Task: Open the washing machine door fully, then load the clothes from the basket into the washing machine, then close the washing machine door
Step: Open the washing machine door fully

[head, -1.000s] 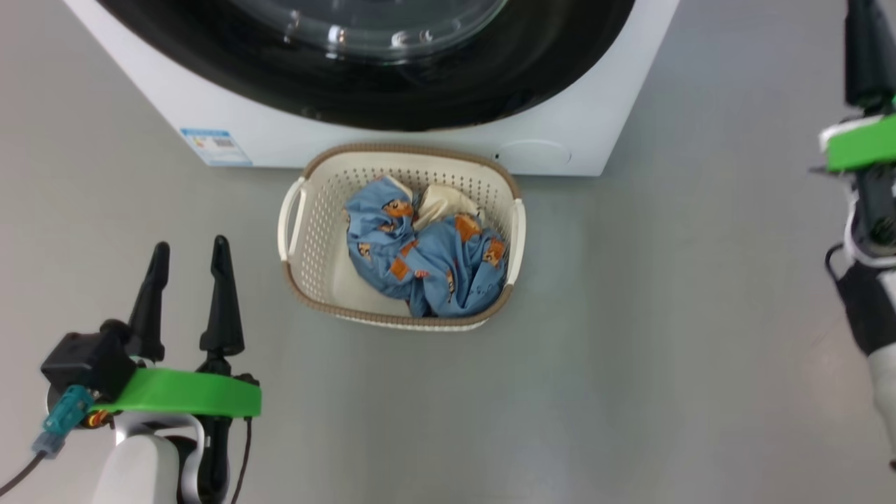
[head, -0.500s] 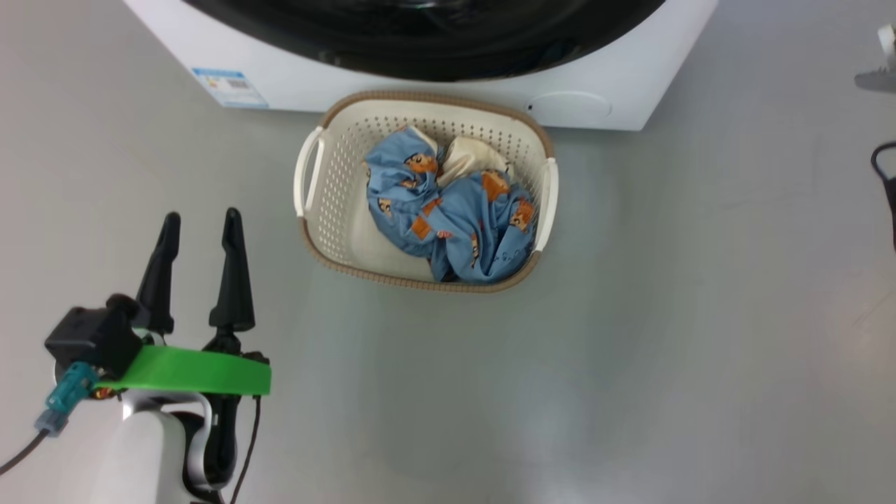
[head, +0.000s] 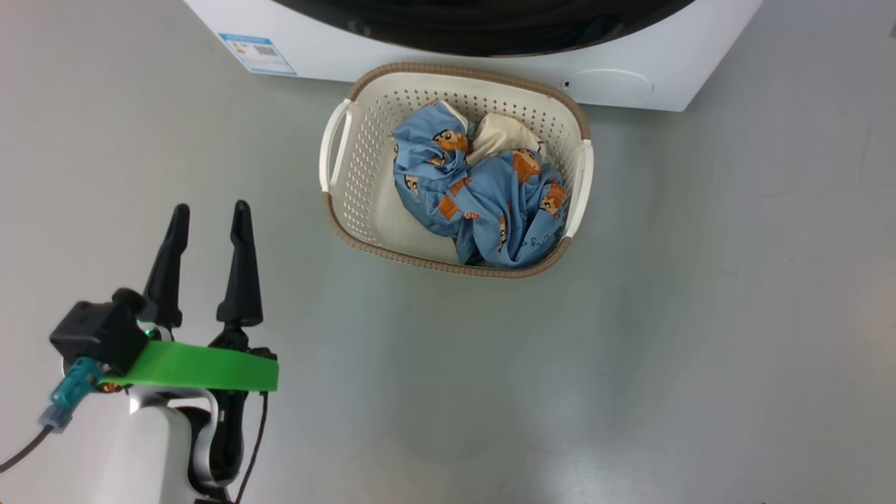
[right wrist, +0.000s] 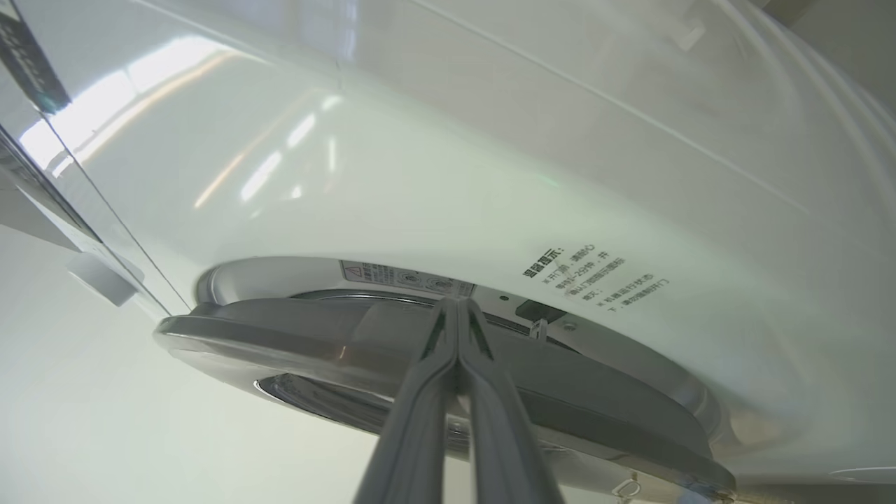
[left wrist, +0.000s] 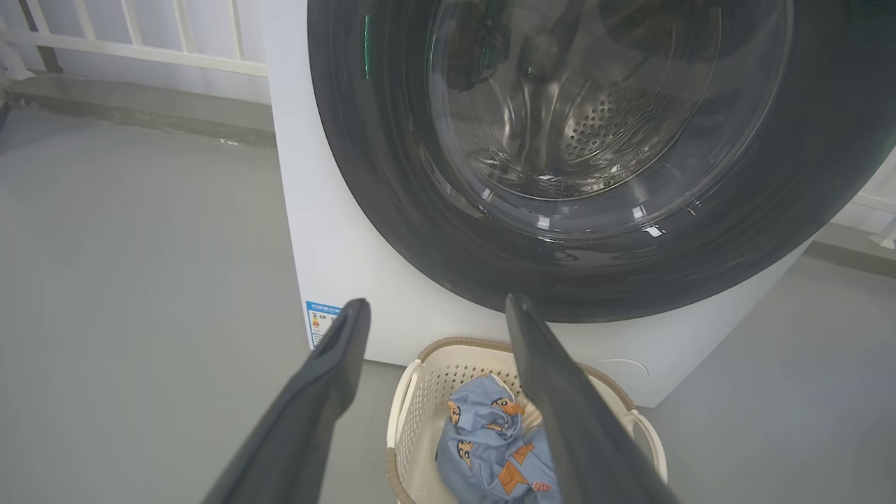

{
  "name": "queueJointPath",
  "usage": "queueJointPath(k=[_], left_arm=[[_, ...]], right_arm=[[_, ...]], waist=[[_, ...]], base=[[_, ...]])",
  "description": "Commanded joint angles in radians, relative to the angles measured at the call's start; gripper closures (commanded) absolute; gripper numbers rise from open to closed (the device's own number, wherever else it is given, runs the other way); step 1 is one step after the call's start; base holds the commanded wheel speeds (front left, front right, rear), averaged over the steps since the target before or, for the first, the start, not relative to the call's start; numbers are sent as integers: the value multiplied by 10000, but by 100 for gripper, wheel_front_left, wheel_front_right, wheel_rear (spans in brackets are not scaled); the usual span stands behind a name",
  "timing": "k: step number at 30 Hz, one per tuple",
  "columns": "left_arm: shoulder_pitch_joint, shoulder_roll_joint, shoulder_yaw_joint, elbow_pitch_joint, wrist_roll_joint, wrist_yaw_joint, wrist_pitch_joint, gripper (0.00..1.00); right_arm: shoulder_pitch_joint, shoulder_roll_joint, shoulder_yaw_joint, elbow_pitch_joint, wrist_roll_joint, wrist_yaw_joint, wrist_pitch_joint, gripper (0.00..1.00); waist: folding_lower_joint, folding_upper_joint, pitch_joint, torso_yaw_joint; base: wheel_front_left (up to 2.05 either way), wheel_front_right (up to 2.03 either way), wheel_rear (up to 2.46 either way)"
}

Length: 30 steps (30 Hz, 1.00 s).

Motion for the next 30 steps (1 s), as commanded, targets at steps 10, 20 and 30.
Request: queueJointPath(k=[10, 20, 30], left_arm=[[-206, 141, 190, -406, -77, -25, -63, 0], [-193, 65, 53, -376, -209, -25, -63, 0], [-224, 43, 17, -324, -286, -25, -63, 0]], right_arm=[[-919, 2, 390, 207, 46, 16, 699, 100], [-1471, 120, 579, 415, -78, 16, 701, 100], [-1987, 157, 802, 803, -308, 16, 677, 100]], waist=[[0, 0, 278, 190], [0, 0, 416, 444], [0, 0, 619, 582]], base=[[0, 0, 0], [0, 0, 0], [0, 0, 0]])
